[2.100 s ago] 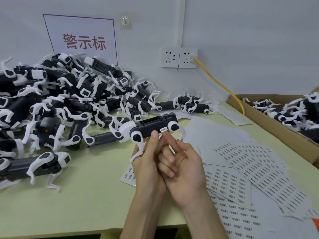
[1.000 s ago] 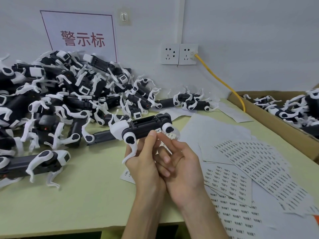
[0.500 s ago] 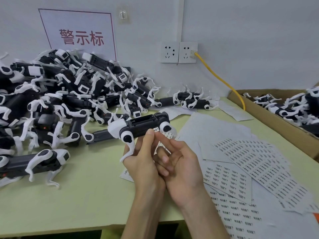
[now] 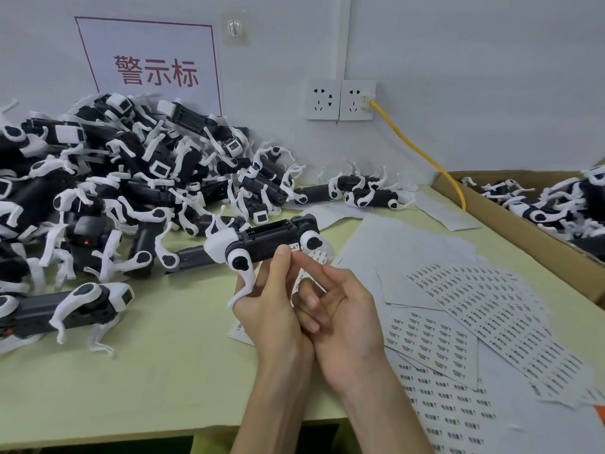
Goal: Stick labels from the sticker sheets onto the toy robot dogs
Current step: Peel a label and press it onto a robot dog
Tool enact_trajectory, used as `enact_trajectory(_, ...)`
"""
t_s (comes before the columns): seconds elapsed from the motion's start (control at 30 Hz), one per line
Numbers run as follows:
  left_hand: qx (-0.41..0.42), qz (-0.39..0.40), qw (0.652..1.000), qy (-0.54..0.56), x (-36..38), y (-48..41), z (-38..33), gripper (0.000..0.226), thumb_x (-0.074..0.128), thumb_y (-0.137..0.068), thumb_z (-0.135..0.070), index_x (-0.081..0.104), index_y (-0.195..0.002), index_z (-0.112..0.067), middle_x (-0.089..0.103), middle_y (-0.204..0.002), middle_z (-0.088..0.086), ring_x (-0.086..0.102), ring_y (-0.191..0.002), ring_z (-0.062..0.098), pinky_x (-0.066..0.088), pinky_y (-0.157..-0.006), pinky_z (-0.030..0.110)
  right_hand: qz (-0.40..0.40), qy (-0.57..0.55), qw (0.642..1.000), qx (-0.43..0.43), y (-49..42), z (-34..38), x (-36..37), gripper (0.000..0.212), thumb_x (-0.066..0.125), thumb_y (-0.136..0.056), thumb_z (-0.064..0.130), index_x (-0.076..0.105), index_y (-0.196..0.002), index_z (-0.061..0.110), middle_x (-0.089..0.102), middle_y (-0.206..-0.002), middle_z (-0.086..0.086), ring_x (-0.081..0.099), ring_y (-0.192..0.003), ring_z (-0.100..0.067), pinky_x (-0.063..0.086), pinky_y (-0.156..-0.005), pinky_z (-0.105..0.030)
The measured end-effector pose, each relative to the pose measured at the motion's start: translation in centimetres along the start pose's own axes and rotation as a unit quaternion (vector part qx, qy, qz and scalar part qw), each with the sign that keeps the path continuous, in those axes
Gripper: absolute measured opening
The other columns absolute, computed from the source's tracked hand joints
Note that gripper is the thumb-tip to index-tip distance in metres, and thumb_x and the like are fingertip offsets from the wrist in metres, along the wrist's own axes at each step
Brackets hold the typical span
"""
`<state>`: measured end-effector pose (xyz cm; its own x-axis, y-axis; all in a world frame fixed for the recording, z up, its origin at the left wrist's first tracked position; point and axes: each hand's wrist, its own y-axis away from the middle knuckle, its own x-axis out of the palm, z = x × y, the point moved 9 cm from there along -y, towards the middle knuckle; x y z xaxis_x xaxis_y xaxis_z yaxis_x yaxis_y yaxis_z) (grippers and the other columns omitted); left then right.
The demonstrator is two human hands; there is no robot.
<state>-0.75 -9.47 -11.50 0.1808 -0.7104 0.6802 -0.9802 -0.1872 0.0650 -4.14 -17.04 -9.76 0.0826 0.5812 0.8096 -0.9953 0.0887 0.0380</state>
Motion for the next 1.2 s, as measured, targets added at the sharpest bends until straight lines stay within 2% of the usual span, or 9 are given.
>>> enact_trajectory(0.23, 0.001, -0.010, 1.000, 0.013, -0.1, 0.2, -0.2, 0.040, 0.083, -0.076, -0.032, 0.055, -0.092, -0.007, 0.062, -0.082, 0.024, 0.048, -0.045, 0.026, 0.031, -0.036, 0.023, 0.000, 0.004, 1.000, -0.002, -0.1, -0.1, 0.0, 0.042, 0.053, -0.085, 0.028, 0.078, -0.106, 0.001, 0.036, -0.052, -0.001, 0.027, -0.043, -0.010, 0.029, -0.041, -0.019)
enact_trajectory(0.43, 0.006, -0.035, 0.999, 0.015, -0.7, 0.3, -0.3, 0.025, 0.078, -0.089, -0.021, 0.058, -0.083, -0.007, 0.066, -0.097, 0.038, 0.062, -0.058, 0.028, 0.034, -0.033, 0.022, 0.000, -0.003, 1.000, 0.002, -0.3, -0.3, -0.1, 0.043, 0.053, -0.085, 0.027, 0.078, -0.107, 0.000, 0.037, -0.053, -0.001, 0.028, -0.043, -0.010, 0.032, -0.041, -0.019)
enact_trajectory(0.53, 0.010, -0.034, 0.999, 0.028, -0.6, 0.3, -0.7, 0.021, 0.076, -0.091, -0.019, 0.065, -0.074, -0.013, 0.076, -0.092, 0.025, 0.074, -0.065, 0.015, 0.037, -0.032, 0.020, -0.003, -0.027, 1.000, 0.003, -0.4, -0.3, -0.3, 0.040, 0.054, -0.085, 0.026, 0.079, -0.104, 0.001, 0.038, -0.053, -0.002, 0.029, -0.043, -0.010, 0.032, -0.041, -0.020)
enact_trajectory(0.67, 0.000, 0.001, 0.999, 0.040, 0.5, 0.6, -0.9, 0.037, 0.074, -0.094, -0.017, 0.070, -0.057, -0.022, 0.076, -0.077, 0.011, 0.067, -0.047, 0.009, 0.038, -0.032, 0.017, -0.006, -0.048, 0.999, -0.005, -0.4, -0.2, -0.6, 0.038, 0.055, -0.084, 0.025, 0.079, -0.102, 0.001, 0.038, -0.054, -0.002, 0.028, -0.044, -0.011, 0.031, -0.042, -0.021)
enact_trajectory(0.77, -0.017, 0.016, 0.999, 0.040, 0.8, 0.6, -0.5, 0.015, 0.075, -0.092, -0.021, 0.072, -0.079, -0.015, 0.078, -0.096, 0.018, 0.077, -0.077, 0.025, 0.046, -0.042, 0.025, -0.012, -0.065, 0.998, -0.014, -0.4, 0.0, -0.8, 0.035, 0.056, -0.083, 0.025, 0.079, -0.096, 0.001, 0.038, -0.054, -0.003, 0.027, -0.044, -0.012, 0.029, -0.042, -0.022)
enact_trajectory(0.83, -0.026, 0.007, 0.999, 0.031, 0.5, 0.5, 0.0, 0.020, 0.076, -0.091, -0.024, 0.066, -0.092, -0.007, 0.076, -0.107, 0.023, 0.069, -0.088, 0.040, 0.044, -0.053, 0.030, -0.018, -0.075, 0.997, -0.017, -0.4, 0.1, -1.0, 0.034, 0.056, -0.082, 0.024, 0.079, -0.092, 0.002, 0.037, -0.053, -0.002, 0.027, -0.043, -0.012, 0.029, -0.042, -0.022)
enact_trajectory(0.97, -0.039, 0.017, 0.999, 0.014, 0.5, 0.3, 0.6, 0.022, 0.078, -0.090, -0.019, 0.061, -0.086, -0.006, 0.074, -0.108, 0.027, 0.054, -0.057, 0.028, 0.037, -0.038, 0.023, -0.025, -0.083, 0.996, -0.019, -0.3, 0.1, -1.0, 0.032, 0.055, -0.083, 0.023, 0.079, -0.087, 0.003, 0.036, -0.053, -0.001, 0.028, -0.042, -0.012, 0.030, -0.041, -0.022)
enact_trajectory(1.07, -0.032, 0.003, 0.999, 0.005, 0.2, 0.3, 0.6, 0.027, 0.078, -0.090, -0.014, 0.056, -0.075, -0.008, 0.068, -0.088, 0.023, 0.044, -0.030, 0.021, 0.030, -0.030, 0.018, -0.027, -0.080, 0.996, -0.024, -0.3, 0.2, -1.0, 0.031, 0.054, -0.085, 0.022, 0.079, -0.086, 0.003, 0.037, -0.054, -0.001, 0.029, -0.042, -0.011, 0.030, -0.041, -0.022)
enact_trajectory(1.2, -0.014, 0.005, 1.000, 0.005, 0.4, 0.4, 0.1, 0.037, 0.078, -0.090, -0.010, 0.059, -0.059, -0.017, 0.064, -0.073, 0.016, 0.045, -0.029, 0.020, 0.029, -0.028, 0.018, -0.028, -0.072, 0.997, -0.025, -0.2, 0.3, -1.0, 0.031, 0.054, -0.085, 0.022, 0.078, -0.085, 0.003, 0.037, -0.056, -0.002, 0.029, -0.044, -0.011, 0.031, -0.041, -0.021)
